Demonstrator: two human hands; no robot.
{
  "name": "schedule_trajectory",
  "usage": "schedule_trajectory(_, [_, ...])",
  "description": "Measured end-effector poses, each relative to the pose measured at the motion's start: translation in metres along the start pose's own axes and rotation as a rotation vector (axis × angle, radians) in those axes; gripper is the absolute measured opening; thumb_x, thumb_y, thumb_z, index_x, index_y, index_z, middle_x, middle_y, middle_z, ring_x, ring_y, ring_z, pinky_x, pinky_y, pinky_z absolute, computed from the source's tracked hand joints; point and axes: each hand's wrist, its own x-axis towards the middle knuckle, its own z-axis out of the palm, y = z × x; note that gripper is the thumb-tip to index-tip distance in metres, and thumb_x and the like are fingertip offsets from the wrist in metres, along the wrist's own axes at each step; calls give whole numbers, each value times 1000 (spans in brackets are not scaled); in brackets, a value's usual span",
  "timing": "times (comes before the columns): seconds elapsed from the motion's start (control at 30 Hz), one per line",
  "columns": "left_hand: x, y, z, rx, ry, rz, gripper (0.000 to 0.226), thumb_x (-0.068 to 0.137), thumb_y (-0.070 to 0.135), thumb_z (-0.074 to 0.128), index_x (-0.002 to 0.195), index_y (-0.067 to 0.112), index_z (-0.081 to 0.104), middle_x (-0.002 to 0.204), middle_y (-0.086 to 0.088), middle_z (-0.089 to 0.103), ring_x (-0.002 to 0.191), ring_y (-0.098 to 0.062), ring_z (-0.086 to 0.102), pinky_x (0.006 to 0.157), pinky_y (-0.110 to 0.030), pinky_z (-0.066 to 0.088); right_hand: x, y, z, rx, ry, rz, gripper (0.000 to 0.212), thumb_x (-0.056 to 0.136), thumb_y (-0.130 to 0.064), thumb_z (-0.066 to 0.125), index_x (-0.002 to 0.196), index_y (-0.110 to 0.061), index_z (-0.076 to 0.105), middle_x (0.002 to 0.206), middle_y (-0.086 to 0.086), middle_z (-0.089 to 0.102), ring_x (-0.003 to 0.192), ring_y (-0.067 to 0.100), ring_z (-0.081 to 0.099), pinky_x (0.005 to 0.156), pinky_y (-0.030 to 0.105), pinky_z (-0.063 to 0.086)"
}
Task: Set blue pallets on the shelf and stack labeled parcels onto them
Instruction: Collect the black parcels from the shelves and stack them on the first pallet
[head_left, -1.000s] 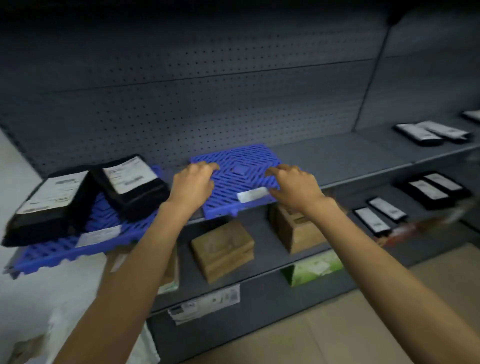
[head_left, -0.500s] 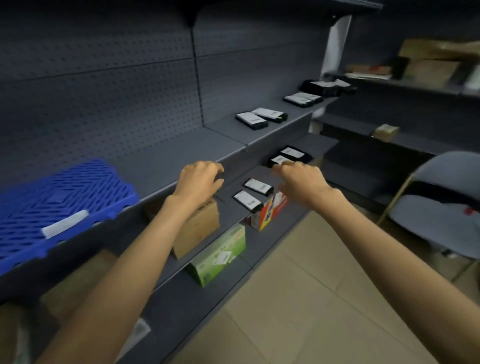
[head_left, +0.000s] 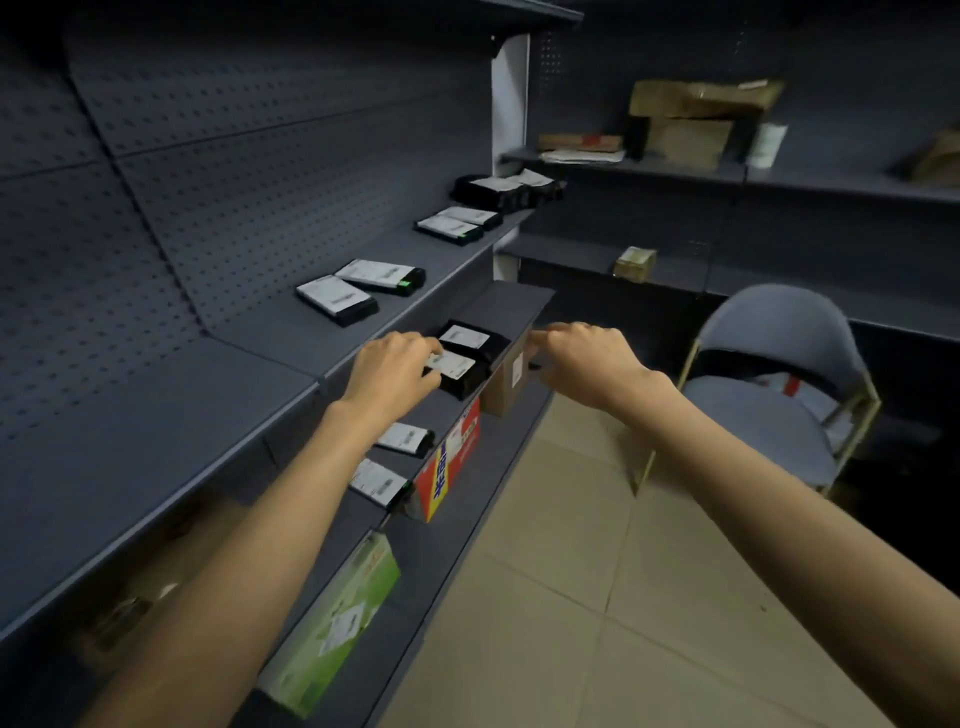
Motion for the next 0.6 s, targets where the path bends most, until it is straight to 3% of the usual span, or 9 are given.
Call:
schedule_trajectory(0.3, [185,-3,46,-51,10,10,37,92,20,52,127,22,63,125,-3,66,114,-25,61,84,-37,49,141,101,32,-19,47,25,28,92,-23,51,118,-24,58,114,1,62,100,27,62,63,34,42])
schedule_trajectory(0.6, [350,61,119,-81,-82,110,37,93,24,50,129,24,61,127,-1,64,114,-24,60,83,-36,46,217,253,98,24,-15,117,28,94,-28,51,121,-26,58,115,2,62,101,28,62,64,32,37])
